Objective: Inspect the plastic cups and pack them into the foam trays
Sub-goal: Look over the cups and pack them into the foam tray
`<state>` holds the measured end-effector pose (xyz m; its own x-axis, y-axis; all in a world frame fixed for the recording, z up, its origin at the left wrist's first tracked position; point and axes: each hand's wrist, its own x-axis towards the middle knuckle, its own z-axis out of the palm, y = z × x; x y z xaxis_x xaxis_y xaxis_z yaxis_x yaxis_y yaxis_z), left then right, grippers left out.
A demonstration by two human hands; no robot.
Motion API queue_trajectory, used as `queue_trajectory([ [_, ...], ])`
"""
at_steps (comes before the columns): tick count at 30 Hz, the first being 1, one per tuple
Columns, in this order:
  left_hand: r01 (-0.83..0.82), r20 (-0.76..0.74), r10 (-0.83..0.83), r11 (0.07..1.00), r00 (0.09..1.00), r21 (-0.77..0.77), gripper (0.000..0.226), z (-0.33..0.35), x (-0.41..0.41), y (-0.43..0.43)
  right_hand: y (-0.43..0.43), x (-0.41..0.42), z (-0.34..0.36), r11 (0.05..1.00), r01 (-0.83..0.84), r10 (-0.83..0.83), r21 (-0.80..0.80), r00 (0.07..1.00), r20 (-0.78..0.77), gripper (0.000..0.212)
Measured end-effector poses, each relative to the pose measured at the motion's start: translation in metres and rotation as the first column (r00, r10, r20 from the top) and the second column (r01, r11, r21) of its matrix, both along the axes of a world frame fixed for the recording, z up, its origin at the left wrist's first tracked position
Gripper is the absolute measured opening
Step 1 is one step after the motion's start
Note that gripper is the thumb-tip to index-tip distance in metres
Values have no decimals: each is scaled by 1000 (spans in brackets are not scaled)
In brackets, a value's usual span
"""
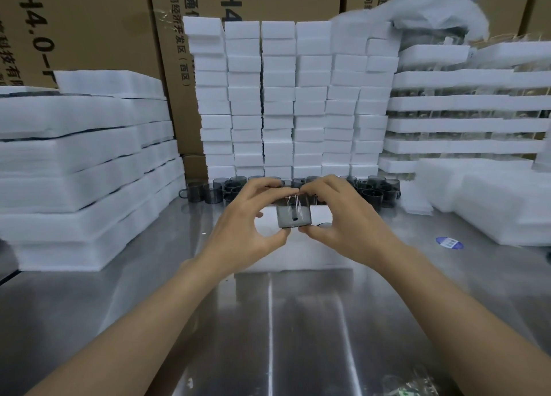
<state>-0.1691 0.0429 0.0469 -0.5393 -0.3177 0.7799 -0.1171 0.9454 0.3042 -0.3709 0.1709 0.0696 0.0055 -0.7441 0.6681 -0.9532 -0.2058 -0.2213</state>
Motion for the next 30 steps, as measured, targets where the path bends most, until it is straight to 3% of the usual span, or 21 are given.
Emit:
queue_trajectory([
  [5, -136, 50, 133, 989, 990, 63, 75, -2, 0, 0, 0, 5, 2, 996, -76, 75, -45, 997, -18, 59],
  [10, -226, 16, 233, 955, 972, -190, 62, 4, -1, 12, 1, 10, 3, 995, -85, 84, -49, 996, -26, 55],
  [15, -200, 6, 201, 979, 980, -24, 59, 3, 2, 9, -1, 4, -1, 999, -34, 34, 8, 999, -3, 69],
  [18, -163, 37, 160, 981, 987, 104, 59, 2, 1, 7, -1, 0, -2, 1000, -18, 18, -6, 1000, -12, 61],
  [21, -202, 81, 194, 973, 978, 108, 62, -2, -1, 9, -1, 1, -1, 999, -24, 22, -33, 999, -34, 59],
  [26, -213, 39, 214, 977, 976, -22, 64, 1, -3, 17, 0, 9, 2, 996, -42, 35, -73, 994, -101, 58],
  [30, -237, 7, 236, 971, 972, 38, 58, 1, -5, 18, 2, 11, 5, 995, -68, 61, -70, 993, -99, 59],
])
